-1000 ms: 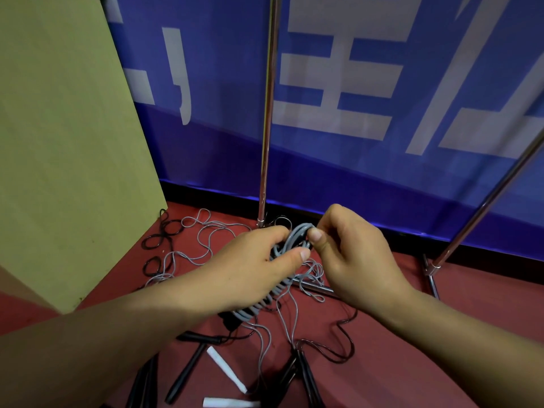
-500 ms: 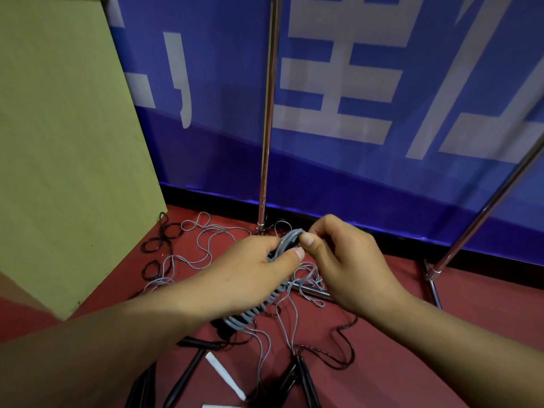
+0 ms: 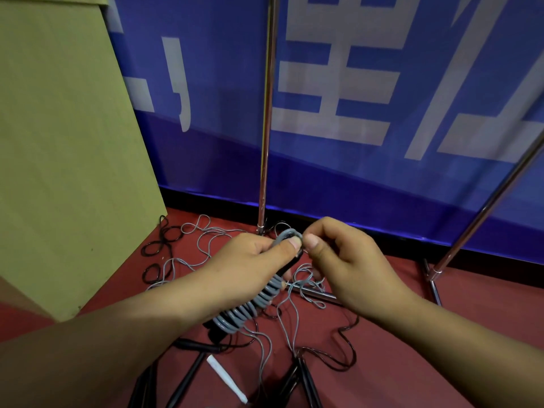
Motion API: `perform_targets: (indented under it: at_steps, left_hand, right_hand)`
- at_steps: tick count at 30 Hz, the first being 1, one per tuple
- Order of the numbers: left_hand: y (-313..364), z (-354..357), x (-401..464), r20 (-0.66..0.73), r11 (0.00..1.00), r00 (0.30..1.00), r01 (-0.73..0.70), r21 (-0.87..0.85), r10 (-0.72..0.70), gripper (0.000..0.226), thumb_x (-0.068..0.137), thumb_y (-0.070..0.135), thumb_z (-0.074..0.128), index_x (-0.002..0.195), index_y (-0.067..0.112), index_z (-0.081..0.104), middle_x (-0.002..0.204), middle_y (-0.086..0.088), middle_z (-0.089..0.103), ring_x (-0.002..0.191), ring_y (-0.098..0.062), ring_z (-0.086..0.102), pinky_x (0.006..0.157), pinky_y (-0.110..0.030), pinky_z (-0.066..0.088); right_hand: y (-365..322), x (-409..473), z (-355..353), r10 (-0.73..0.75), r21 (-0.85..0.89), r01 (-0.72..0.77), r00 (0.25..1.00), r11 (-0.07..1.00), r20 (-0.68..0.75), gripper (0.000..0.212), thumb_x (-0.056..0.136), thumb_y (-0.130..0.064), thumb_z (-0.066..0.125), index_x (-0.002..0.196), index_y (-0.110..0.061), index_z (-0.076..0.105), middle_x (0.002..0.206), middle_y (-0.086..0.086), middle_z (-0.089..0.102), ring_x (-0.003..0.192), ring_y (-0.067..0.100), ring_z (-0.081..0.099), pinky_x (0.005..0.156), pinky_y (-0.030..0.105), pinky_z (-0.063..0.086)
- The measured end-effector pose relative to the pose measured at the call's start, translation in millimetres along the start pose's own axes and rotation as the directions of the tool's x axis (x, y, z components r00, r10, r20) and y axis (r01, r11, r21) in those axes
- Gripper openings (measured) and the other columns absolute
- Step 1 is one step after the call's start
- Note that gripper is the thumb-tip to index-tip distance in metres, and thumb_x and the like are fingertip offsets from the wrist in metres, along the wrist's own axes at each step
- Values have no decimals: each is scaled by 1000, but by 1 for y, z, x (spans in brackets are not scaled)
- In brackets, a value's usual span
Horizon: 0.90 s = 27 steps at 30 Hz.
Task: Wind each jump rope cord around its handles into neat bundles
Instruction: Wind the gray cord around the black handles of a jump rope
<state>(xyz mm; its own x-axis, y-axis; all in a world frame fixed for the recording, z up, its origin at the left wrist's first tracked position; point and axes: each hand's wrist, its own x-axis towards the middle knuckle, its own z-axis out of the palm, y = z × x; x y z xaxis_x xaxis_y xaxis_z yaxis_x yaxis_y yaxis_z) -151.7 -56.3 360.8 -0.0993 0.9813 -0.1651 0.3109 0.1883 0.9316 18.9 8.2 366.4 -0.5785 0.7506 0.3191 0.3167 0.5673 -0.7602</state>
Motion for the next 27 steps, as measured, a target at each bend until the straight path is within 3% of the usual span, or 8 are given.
perform_targets:
  at_steps: [2, 5, 7, 10, 14, 18, 21, 27]
  left_hand:
    - [0, -1, 0, -37, 1000, 999, -10, -16, 9, 68, 71, 84, 57, 70, 17, 72, 69, -8, 67, 58, -22, 59, 63, -37, 47]
    - [4, -1, 0, -60, 999, 998, -30, -38, 28, 60, 68, 75, 55, 65, 18, 72, 65, -3, 71, 55, -16, 63, 61, -32, 49]
    - [4, -1, 0, -56, 998, 998, -40, -54, 37, 59, 66, 75, 55, 65, 18, 72, 65, -6, 72, 56, -18, 63, 61, -33, 50]
    - [3, 0, 1, -46, 997, 998, -53, -49, 51, 61, 64, 77, 54, 63, 19, 72, 66, -6, 72, 56, -17, 64, 65, -38, 51]
    - [-3, -1, 7, -35, 998, 997, -64, 23, 65, 71, 66, 84, 49, 69, 16, 72, 70, -7, 73, 60, -18, 63, 70, -46, 54]
    - [-10, -2, 15, 13, 973, 991, -131, 190, 131, 100, 74, 93, 36, 101, 2, 66, 89, -12, 73, 76, -11, 55, 88, -57, 50]
    - [-13, 1, 19, -6, 952, 985, -166, 256, 173, 96, 77, 89, 29, 97, 1, 61, 75, -2, 54, 73, -10, 48, 83, -54, 49]
    - [-3, 13, 33, -82, 972, 985, -135, 194, 153, 87, 75, 90, 34, 78, 5, 54, 72, 4, 45, 69, -10, 45, 71, -46, 45]
  right_hand:
    - [-4, 2, 1, 173, 237, -183, 983, 954, 59, 15, 99, -19, 55, 86, -14, 59, 62, 3, 57, 58, 19, 53, 60, 36, 45]
    - [-10, 4, 3, 341, 511, -361, 930, 780, 136, 8, 98, -17, 56, 100, -10, 59, 73, 4, 61, 59, 17, 55, 57, 33, 47]
    - [-13, 5, 3, 388, 605, -455, 887, 653, 249, 17, 99, -19, 53, 110, -8, 62, 76, 2, 65, 61, 13, 56, 57, 28, 51]
    - [-15, 4, 1, 391, 632, -529, 848, 567, 358, 20, 100, -21, 51, 102, -7, 65, 76, 8, 65, 62, 10, 56, 60, 24, 52]
    - [-10, 6, 2, 434, 619, -513, 853, 595, 290, 17, 100, -17, 54, 100, -6, 66, 73, 4, 62, 59, 8, 53, 55, 21, 49]
    - [0, 14, 1, 500, 565, -494, 851, 661, 160, 20, 99, -18, 56, 100, -2, 68, 81, 5, 63, 57, 7, 51, 57, 24, 46]
    - [7, 18, -3, 520, 520, -487, 849, 702, 94, 17, 99, -18, 57, 96, -6, 69, 83, 7, 64, 57, 8, 52, 56, 23, 47]
    - [11, 24, -14, 514, 521, -422, 857, 742, -37, 15, 97, -17, 60, 87, -11, 69, 69, 4, 59, 54, 6, 52, 59, 27, 47]
